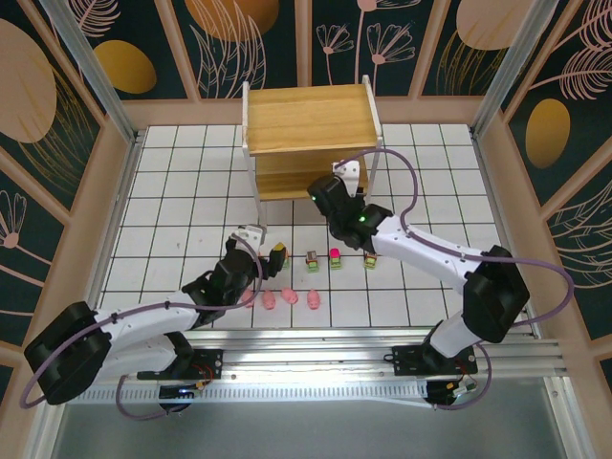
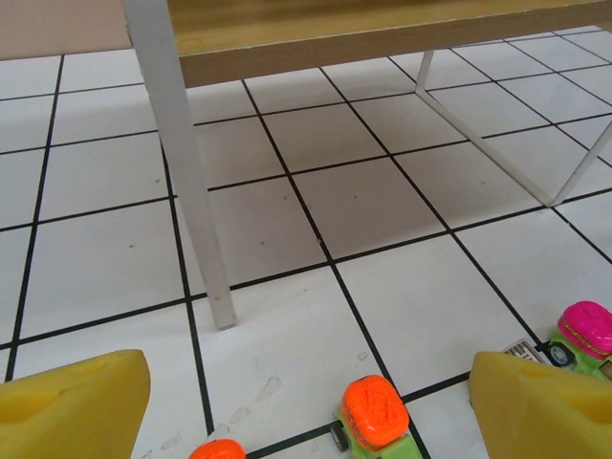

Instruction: Place and organize the plastic toys onto the shelf

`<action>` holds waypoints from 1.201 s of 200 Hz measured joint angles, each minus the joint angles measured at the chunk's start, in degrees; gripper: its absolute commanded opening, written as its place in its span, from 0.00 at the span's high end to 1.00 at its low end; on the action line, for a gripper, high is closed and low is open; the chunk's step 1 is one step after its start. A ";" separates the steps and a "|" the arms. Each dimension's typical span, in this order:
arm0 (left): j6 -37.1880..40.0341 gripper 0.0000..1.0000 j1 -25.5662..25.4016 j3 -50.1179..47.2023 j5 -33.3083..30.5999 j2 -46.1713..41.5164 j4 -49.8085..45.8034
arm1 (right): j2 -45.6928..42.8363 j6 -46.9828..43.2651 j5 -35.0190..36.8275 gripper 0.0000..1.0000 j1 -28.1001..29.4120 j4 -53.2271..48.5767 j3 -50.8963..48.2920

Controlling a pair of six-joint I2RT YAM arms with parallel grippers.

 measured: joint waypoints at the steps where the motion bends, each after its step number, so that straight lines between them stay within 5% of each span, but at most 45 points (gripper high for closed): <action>1: -0.02 0.13 0.00 0.00 -0.02 -0.11 -0.20 | -0.22 0.17 0.00 0.50 0.17 -0.17 -0.20; 73: -3.98 0.17 0.00 -3.61 1.27 -15.32 -8.94 | -2.89 10.03 0.55 0.51 12.92 -7.72 -3.17; 134: -8.59 0.17 -0.50 -4.70 5.64 -19.58 -15.65 | -5.35 20.94 -2.82 0.52 21.22 -13.86 -8.98; 191: -12.72 0.17 -1.92 -4.59 7.96 -20.52 -22.99 | -3.26 28.61 -8.83 0.55 27.34 -13.55 -13.92; 240: -15.69 0.18 -2.25 -2.16 8.85 -12.11 -28.26 | 0.00 32.54 -12.61 0.55 29.05 -11.96 -16.37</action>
